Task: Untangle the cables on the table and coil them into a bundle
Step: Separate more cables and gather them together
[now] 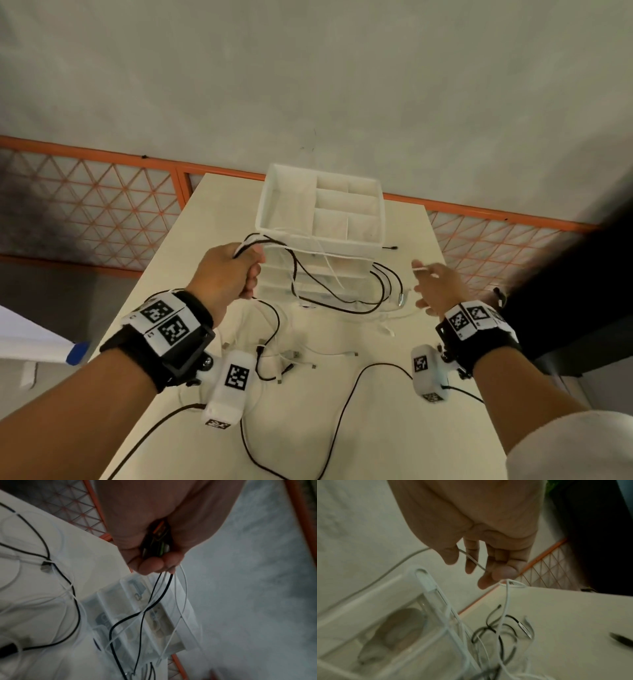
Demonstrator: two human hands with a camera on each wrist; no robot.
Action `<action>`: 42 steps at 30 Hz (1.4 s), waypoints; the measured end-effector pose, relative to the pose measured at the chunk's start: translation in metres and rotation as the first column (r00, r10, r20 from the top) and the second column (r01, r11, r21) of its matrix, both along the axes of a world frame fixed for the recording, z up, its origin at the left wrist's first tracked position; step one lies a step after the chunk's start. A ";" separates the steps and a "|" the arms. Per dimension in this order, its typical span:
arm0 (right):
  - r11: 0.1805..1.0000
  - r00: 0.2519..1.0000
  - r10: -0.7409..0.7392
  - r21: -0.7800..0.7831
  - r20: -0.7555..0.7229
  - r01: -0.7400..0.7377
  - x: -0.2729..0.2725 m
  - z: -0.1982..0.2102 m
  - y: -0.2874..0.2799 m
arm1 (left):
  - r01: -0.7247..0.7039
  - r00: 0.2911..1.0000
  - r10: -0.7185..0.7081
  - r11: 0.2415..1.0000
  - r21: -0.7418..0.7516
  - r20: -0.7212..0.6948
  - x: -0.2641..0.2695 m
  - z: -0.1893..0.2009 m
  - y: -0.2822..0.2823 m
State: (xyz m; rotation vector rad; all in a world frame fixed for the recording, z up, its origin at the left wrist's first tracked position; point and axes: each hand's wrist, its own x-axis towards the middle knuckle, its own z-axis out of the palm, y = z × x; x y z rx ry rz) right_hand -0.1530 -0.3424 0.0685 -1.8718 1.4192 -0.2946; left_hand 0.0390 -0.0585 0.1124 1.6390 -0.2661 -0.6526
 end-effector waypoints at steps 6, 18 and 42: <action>0.955 0.876 0.248 -0.256 0.415 -0.149 0.017 0.072 0.010 | 0.183 0.983 -0.166 0.942 0.282 -0.084 -0.014 -0.024 -0.002; 0.976 0.975 0.208 -0.045 -0.084 -0.212 -0.007 0.018 0.001 | -0.017 0.997 0.023 0.997 0.073 -0.080 -0.005 -0.001 0.004; 0.730 0.667 0.516 -0.131 -0.538 -0.671 0.009 0.011 0.100 | 0.148 0.987 -0.153 0.985 -0.087 -0.052 -0.050 0.019 -0.039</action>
